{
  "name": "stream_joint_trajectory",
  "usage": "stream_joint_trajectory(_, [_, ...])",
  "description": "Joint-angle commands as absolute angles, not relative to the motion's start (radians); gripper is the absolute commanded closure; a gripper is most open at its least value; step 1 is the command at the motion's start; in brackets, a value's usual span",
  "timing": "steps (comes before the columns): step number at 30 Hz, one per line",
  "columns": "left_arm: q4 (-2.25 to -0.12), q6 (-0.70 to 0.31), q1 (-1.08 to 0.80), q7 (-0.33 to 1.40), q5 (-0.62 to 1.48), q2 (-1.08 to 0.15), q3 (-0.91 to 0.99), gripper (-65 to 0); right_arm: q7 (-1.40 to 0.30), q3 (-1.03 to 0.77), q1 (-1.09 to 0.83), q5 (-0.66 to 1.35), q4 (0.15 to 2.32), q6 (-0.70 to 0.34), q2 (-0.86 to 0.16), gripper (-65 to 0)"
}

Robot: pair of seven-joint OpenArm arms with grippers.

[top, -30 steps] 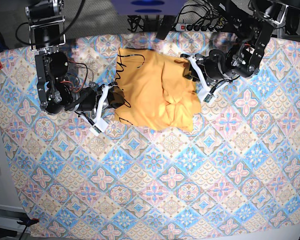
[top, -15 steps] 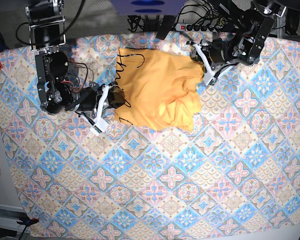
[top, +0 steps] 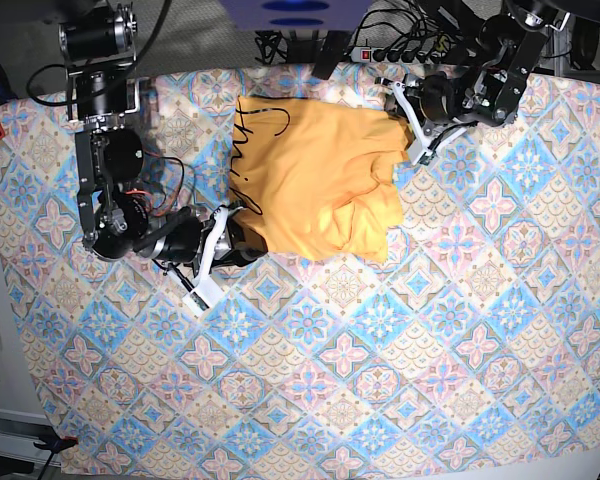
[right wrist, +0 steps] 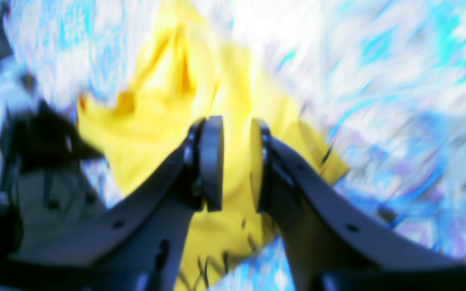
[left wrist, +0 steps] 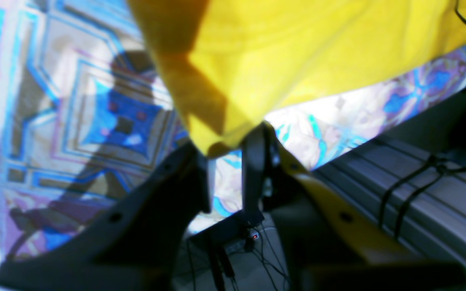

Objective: Fold the T-shirt properly

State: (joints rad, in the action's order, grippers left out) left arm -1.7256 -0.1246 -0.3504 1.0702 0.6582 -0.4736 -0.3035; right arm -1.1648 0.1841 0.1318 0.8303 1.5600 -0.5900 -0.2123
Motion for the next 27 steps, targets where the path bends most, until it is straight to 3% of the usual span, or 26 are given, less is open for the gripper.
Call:
stream_joint_trajectory(1, [-1.739,-0.125,-0.354,1.064,0.664,-0.481,-0.283,-10.8,-1.141,0.186,0.153,0.855,1.558,-0.598,-0.202,-12.2])
stream_joint_trajectory(9, [-1.739,-0.125,-0.377,1.070,0.664,-0.417,-0.163,-10.8,-1.124,0.409,0.268,0.808,1.391,-0.598,-0.136,-11.8])
stream_joint_trajectory(20, [-1.710,-0.125,-0.374,1.069,0.659,-0.400,-0.162,-10.9,-0.952,0.671,0.288,0.174,1.524,-0.595,-0.107,-12.1])
stream_joint_trajectory(23, [-1.661,-0.125,-0.372,1.063,0.638,-0.395,-0.117,-14.5,-0.929,0.670,0.291,0.085,1.531,-0.595,-0.104,-12.0])
stream_joint_trajectory(27, [-1.652,-0.125,-0.372,1.063,0.605,-0.360,-0.021,-24.2,-0.880,0.641,0.289,0.048,1.549,-0.595,-0.107,-11.8])
